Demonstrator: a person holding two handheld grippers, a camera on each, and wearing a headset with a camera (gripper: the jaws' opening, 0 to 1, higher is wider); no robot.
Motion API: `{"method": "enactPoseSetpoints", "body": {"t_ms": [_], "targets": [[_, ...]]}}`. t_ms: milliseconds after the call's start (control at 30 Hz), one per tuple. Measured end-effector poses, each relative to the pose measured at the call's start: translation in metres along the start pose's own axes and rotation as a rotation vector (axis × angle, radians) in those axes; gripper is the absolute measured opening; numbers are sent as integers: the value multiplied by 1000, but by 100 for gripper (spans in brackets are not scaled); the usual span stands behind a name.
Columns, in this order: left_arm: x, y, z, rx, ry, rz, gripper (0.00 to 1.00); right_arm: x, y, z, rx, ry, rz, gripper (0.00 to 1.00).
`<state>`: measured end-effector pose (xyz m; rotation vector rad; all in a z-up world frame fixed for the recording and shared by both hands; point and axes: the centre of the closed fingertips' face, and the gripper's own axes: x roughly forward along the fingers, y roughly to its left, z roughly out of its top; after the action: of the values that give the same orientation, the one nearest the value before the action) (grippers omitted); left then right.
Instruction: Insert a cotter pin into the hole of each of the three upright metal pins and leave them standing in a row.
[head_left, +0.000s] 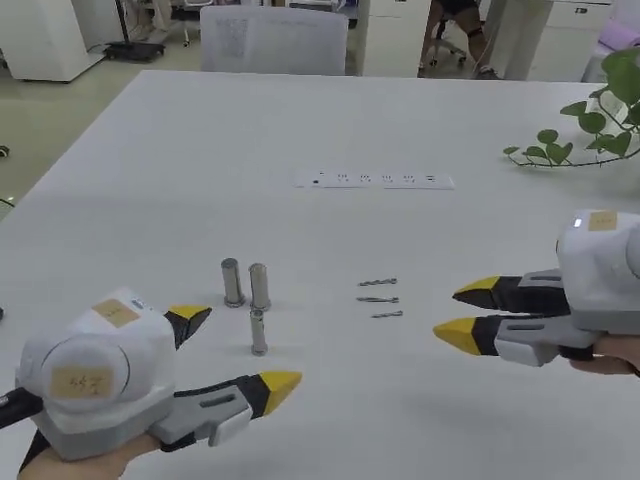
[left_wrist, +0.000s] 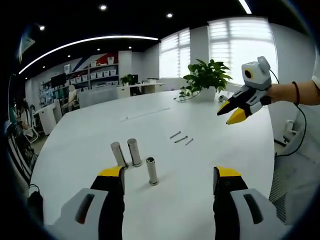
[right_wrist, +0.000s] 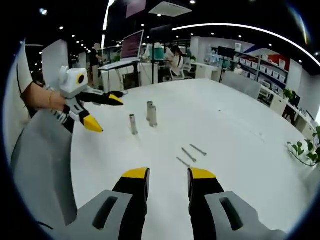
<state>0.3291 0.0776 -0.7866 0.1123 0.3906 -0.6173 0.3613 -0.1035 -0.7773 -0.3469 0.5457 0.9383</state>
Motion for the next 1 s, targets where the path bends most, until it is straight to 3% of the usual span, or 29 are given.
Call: {"method": "enactPoseSetpoints", "body": {"t_ms": [300,1000], "targets": [[-11,2,7,-8,-23,15,71,20,-13,-6,-36,43,24,25],[-30,13,-4,-47,-12,64,64,68,-27,-21,-126,170,84,20]]}}
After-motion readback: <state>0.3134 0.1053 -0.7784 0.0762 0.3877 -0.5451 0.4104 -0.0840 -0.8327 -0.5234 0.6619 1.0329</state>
